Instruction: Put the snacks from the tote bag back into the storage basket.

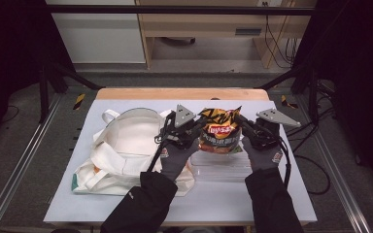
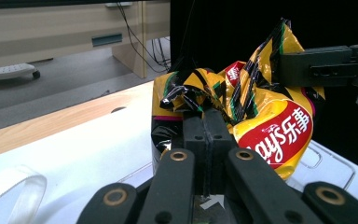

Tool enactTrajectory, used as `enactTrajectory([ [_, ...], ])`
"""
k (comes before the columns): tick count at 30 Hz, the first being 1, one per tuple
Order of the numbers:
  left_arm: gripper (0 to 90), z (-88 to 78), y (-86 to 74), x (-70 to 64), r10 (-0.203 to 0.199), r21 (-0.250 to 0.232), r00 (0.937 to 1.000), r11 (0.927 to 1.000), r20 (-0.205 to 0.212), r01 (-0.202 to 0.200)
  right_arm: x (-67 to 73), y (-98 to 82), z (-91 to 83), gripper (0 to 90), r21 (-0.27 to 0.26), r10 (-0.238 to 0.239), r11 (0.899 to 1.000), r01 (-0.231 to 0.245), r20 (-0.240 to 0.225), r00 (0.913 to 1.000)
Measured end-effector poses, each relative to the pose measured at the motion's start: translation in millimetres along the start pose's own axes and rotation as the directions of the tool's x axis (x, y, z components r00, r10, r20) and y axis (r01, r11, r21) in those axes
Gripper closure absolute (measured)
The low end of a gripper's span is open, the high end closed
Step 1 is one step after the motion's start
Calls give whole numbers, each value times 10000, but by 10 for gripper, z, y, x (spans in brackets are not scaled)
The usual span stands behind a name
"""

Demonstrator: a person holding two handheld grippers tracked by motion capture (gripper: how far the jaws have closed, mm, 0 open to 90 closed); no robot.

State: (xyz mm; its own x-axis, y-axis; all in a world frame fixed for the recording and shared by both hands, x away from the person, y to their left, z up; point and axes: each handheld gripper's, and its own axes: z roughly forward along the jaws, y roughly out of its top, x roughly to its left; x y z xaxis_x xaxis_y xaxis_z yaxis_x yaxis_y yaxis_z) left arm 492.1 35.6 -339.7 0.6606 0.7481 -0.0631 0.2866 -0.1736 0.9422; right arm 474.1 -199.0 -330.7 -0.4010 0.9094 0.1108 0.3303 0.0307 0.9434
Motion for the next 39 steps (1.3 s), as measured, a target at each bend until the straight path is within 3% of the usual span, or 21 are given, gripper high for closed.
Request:
enactTrajectory([
  [11, 900, 93, -123, 66, -8, 483, 9996, 9988, -267, 21, -25, -115, 182, 898, 549, 92, 9984, -89, -46, 9999],
  [22, 878, 145, -189, 125, 67, 722, 9984, 9974, -565, -26, 24, -163, 318, 873, 793, -195, 9967, 178, 206, 9996],
  [25, 842, 151, -190, 143, 96, 683, 9979, 9977, -633, -53, 32, -175, 359, 803, 817, -313, 9962, 288, 292, 9991],
  [29, 732, 135, -180, 167, 114, 532, 9977, 9986, -669, -78, 46, -184, 397, 682, 638, -522, 9967, 496, 404, 9978],
  [34, 564, 64, -157, 208, 192, 339, 9959, 9993, -879, -163, 26, -160, 370, 496, -111, -540, 9985, 544, 372, 9979],
  [39, 486, -85, -155, 292, 217, 222, 9978, 9995, -621, -204, 19, -114, 265, 380, -852, -661, 9938, 708, 567, 9962],
])
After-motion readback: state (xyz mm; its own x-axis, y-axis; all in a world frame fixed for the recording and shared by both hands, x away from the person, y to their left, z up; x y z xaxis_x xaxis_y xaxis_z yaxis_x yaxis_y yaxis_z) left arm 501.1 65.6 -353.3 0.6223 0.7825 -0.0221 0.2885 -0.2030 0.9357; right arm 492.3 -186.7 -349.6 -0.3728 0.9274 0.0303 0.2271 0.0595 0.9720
